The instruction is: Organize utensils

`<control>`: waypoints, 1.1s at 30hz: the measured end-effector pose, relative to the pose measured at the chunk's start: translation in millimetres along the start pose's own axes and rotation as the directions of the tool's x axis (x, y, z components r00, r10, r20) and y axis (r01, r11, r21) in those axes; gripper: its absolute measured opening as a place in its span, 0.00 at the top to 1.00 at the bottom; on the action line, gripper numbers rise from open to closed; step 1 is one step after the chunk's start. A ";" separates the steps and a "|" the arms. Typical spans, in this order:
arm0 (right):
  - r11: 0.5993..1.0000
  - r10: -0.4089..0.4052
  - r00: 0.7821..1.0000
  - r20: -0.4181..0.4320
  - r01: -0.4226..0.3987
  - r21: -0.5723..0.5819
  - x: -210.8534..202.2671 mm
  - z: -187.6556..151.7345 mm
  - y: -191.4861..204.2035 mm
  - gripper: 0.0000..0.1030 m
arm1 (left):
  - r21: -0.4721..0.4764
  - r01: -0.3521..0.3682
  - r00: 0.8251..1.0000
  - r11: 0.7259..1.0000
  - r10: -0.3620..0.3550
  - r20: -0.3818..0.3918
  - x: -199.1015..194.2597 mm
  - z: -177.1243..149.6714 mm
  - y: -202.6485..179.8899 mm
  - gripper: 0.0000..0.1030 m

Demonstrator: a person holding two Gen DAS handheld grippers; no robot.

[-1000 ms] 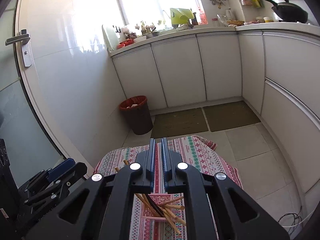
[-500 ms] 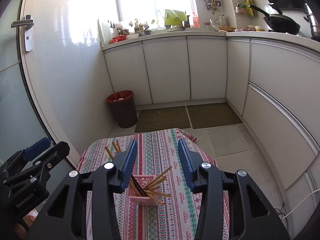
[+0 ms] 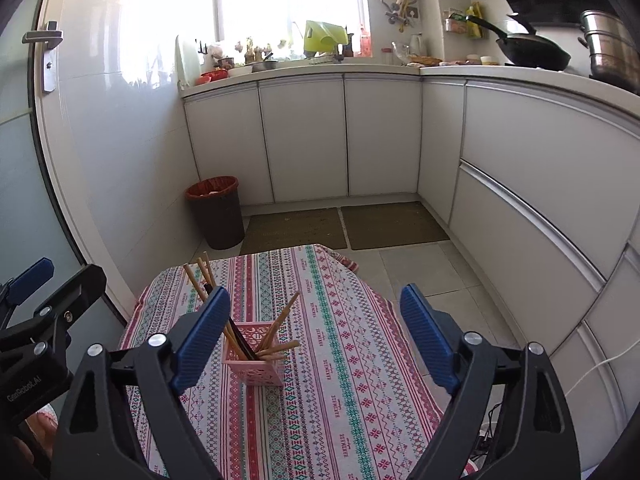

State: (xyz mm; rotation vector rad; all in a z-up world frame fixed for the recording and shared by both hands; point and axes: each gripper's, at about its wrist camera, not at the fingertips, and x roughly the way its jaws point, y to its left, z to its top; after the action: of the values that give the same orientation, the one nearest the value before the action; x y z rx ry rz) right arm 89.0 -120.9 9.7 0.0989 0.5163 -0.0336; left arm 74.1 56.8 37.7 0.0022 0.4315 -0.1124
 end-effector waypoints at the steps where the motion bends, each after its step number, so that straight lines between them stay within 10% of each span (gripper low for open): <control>1: 1.000 -0.009 1.000 -0.002 0.009 0.001 -2.1 -2.0 -1.1 0.13 | -0.001 0.000 1.000 1.000 0.000 -0.003 -2.1 -1.3 -0.7 0.07; 33: 0.983 -0.182 0.983 0.001 0.181 0.038 -73.6 -43.1 -26.8 0.07 | 0.029 -0.111 0.992 0.993 0.112 -0.048 -49.0 -28.6 -27.1 0.07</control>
State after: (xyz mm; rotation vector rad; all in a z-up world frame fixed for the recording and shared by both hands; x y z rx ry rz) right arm 2.3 -142.6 6.5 0.0886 0.5187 -0.2220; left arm 14.9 36.0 32.8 0.0551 0.4790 -0.0076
